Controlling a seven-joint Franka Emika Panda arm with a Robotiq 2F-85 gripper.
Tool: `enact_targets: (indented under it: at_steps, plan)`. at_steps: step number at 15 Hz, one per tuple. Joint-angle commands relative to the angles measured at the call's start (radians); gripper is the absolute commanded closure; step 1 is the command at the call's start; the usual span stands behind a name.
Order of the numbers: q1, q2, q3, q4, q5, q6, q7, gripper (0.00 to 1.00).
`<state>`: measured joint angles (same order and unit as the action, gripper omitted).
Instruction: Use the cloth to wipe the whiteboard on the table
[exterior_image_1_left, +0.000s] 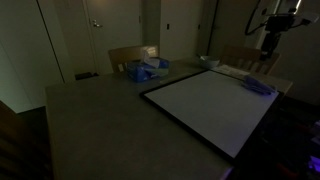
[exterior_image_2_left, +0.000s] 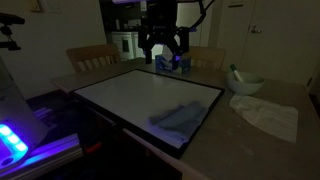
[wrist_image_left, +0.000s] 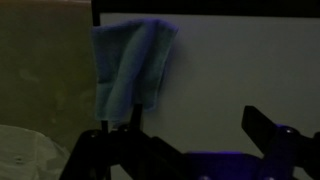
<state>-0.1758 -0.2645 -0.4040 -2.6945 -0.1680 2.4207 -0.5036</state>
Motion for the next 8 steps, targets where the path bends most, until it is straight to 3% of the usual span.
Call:
enact_targets:
  at_steps: [1,8]
  plan:
    - [-0.025,0.089,-0.005,0.012,0.023,0.060,-0.058,0.00]
    - [-0.071,0.207,-0.011,0.032,0.022,0.133,-0.094,0.00]
